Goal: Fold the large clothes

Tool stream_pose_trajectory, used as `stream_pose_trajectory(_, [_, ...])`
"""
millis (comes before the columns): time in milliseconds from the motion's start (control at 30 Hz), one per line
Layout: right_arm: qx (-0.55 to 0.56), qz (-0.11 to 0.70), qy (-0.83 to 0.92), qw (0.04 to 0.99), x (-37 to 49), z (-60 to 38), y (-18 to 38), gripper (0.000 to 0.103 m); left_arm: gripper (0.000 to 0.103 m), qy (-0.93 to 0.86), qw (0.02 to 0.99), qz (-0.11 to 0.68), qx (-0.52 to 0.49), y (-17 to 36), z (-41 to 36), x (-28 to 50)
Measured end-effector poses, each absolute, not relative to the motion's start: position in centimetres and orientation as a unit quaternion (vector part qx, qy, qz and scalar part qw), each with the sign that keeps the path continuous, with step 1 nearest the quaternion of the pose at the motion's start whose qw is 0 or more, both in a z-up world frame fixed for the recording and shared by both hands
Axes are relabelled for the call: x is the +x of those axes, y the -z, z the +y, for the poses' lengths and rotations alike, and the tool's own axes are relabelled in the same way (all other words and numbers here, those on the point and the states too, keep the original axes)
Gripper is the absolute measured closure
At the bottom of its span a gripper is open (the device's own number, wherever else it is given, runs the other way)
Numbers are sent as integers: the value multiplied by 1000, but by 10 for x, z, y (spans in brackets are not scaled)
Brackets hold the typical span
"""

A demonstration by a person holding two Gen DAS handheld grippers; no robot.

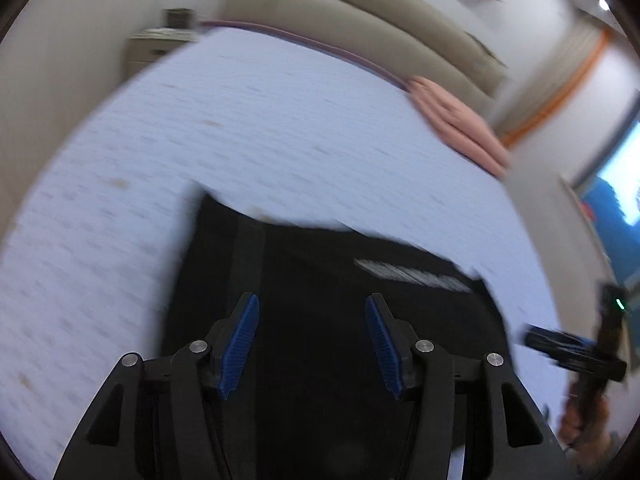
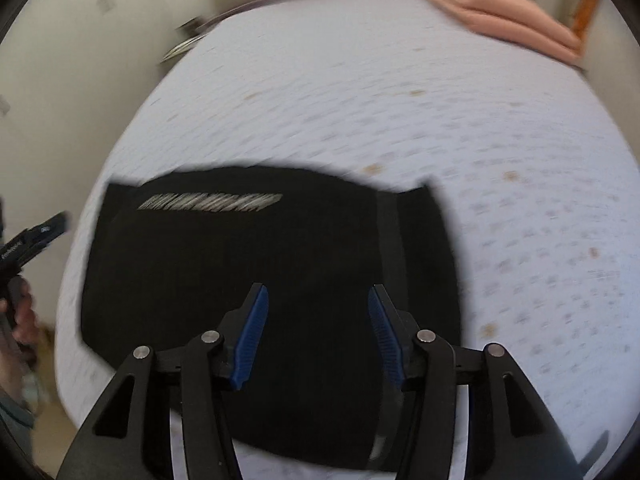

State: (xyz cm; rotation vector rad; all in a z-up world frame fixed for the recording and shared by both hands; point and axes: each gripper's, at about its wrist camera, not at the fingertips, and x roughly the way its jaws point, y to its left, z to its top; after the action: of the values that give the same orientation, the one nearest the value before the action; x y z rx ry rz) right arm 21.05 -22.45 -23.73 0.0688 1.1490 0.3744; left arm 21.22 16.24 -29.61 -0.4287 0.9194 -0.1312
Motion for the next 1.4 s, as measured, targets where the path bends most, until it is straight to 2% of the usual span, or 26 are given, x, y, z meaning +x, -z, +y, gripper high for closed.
stream_pose_trajectory(67, [36, 542, -198, 816, 203, -200, 244, 48, 46, 94, 867, 448, -198, 305, 122, 201])
stream_pose_trajectory(133, [18, 550, -203, 810, 198, -182, 259, 58, 47, 129, 854, 466, -192, 322, 92, 198])
stream_pose_trajectory(200, [-18, 562, -198, 803, 198, -166, 284, 59, 51, 133, 842, 494, -174, 348, 73, 197])
stream_pose_trajectory(267, [-41, 588, -190, 785, 202, -159, 320, 59, 57, 119, 829, 520, -169, 380, 69, 202])
stream_pose_trajectory(333, [-10, 594, -190, 782, 206, -165, 335, 59, 68, 120, 809, 526, -234, 409, 88, 208])
stream_pose_trajectory(367, [-3, 594, -190, 782, 208, -168, 337, 60, 77, 118, 804, 525, -254, 417, 96, 211])
stream_pose_trajectory(400, [9, 596, -188, 781, 211, -171, 339, 63, 99, 106, 796, 529, -276, 424, 109, 214])
stream_pose_trajectory(500, [13, 606, -190, 772, 216, -171, 333, 63, 101, 114, 763, 530, -353, 428, 133, 213])
stream_pose_trajectory(567, [-3, 607, -200, 769, 218, -168, 319, 62, 101, 115, 773, 527, -334, 413, 131, 209])
stream_pose_trajectory(600, [-2, 600, -207, 773, 220, -168, 308, 62, 100, 115, 783, 524, -315, 403, 129, 207])
stream_pose_trajectory(667, [7, 577, -215, 788, 227, -170, 288, 60, 90, 111, 794, 519, -298, 388, 129, 205])
stream_pose_trajectory(700, [7, 560, -211, 801, 235, -170, 274, 59, 81, 111, 798, 513, -296, 380, 129, 203])
stream_pose_trajectory(733, [4, 551, -207, 809, 243, -169, 268, 55, 67, 109, 803, 507, -294, 372, 131, 203])
stream_pose_trajectory(800, [-9, 532, -199, 823, 260, -162, 259, 52, 54, 92, 816, 496, -282, 357, 135, 201])
stream_pose_trajectory(867, [-29, 520, -184, 834, 277, -153, 258, 52, 52, 73, 831, 489, -255, 343, 135, 200])
stream_pose_trajectory(967, [-35, 521, -170, 836, 302, -143, 265, 52, 42, 36, 843, 503, -190, 340, 138, 203])
stream_pose_trajectory(1133, [-59, 558, -148, 814, 323, -123, 307, 51, 39, 10, 827, 550, -117, 379, 126, 217])
stream_pose_trajectory(1233, [-52, 564, -143, 812, 322, -130, 319, 51, 38, -5, 823, 559, -104, 392, 121, 225])
stream_pose_trajectory(1400, [-1, 565, -169, 808, 319, -145, 308, 50, 37, -2, 822, 557, -120, 381, 123, 226])
